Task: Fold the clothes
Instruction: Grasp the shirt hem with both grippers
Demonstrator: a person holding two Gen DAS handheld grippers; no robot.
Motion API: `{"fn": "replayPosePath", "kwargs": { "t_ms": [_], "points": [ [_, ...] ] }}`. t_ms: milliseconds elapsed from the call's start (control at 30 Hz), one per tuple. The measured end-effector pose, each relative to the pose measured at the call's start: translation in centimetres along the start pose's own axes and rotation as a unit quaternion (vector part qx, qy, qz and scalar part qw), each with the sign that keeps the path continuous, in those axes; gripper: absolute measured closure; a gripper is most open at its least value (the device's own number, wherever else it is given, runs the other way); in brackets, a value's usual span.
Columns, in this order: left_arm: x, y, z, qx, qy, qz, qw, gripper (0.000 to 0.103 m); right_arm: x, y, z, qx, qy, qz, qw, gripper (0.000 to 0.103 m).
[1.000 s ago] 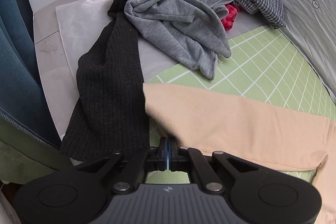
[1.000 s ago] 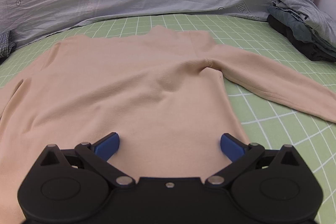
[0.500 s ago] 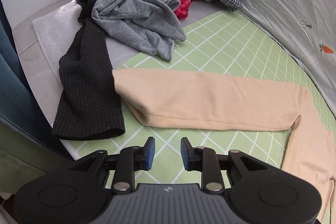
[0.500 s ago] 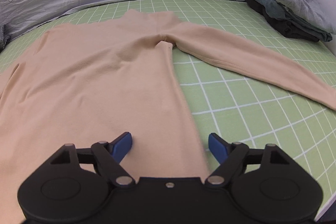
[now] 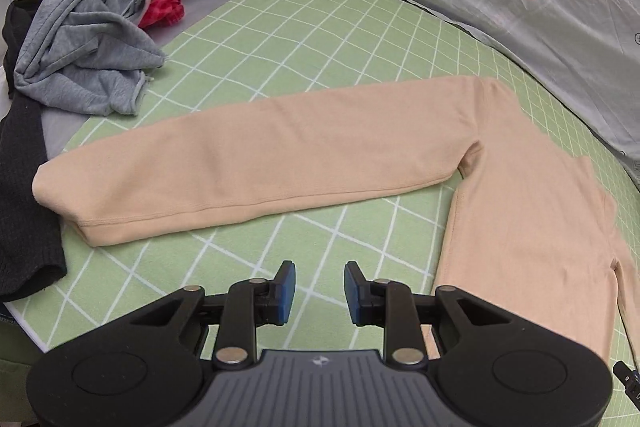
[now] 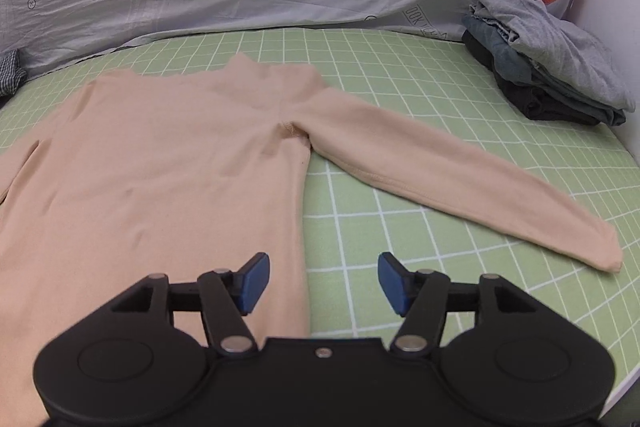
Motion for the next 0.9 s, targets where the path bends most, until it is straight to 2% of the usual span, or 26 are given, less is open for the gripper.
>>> {"fn": "replayPosePath", "kwargs": {
  "t_ms": [167,300,467,533,600,767,867,900],
  "points": [
    [4.4,0.8,2.6,0.015,0.034,-0.001,0.9993,0.071,0.7,3.8,5.0,0.011,-0.024,0.018,1.000,0.050],
    [7.9,2.7,5.0,0.017,0.068,-0.001,0.9975,0.067,-0.4,8.4,9.0,0.008,-0.044,0.036,0.998,0.051],
    [12.1,5.8,8.9,0.019,0.094,-0.007,0.9953,0.060,-1.5,14.4,13.7,-0.001,-0.060,0.055,0.997,0.049],
    [13.8,7.5,10.5,0.024,0.112,-0.009,0.9934,0.052,-1.8,16.7,15.4,-0.004,-0.061,0.060,0.996,0.044],
    [15.6,9.4,12.0,0.029,0.135,-0.010,0.9904,0.050,-2.2,18.9,16.6,-0.012,-0.073,0.058,0.996,0.039],
    [19.5,13.9,14.9,0.034,0.182,-0.014,0.9827,0.049,-2.7,22.6,17.8,-0.028,-0.077,0.075,0.994,0.039],
    [21.0,16.0,15.7,0.035,0.207,-0.001,0.9778,0.047,-2.4,23.1,18.3,-0.033,-0.060,0.105,0.992,0.050],
    [21.2,16.4,15.8,0.030,0.212,-0.002,0.9768,0.049,-2.3,23.1,18.4,-0.033,-0.061,0.105,0.992,0.068]
  ]
}}
Point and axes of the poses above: each gripper's, at about its wrist camera, not at the fingertips, and y roughly the way its jaws point, x to its right, z to its top, the point moved 5 cm from there along y, roughly the way its jaws point, and after that the axes turned 7 degrees about z, right-handed, at the moved point
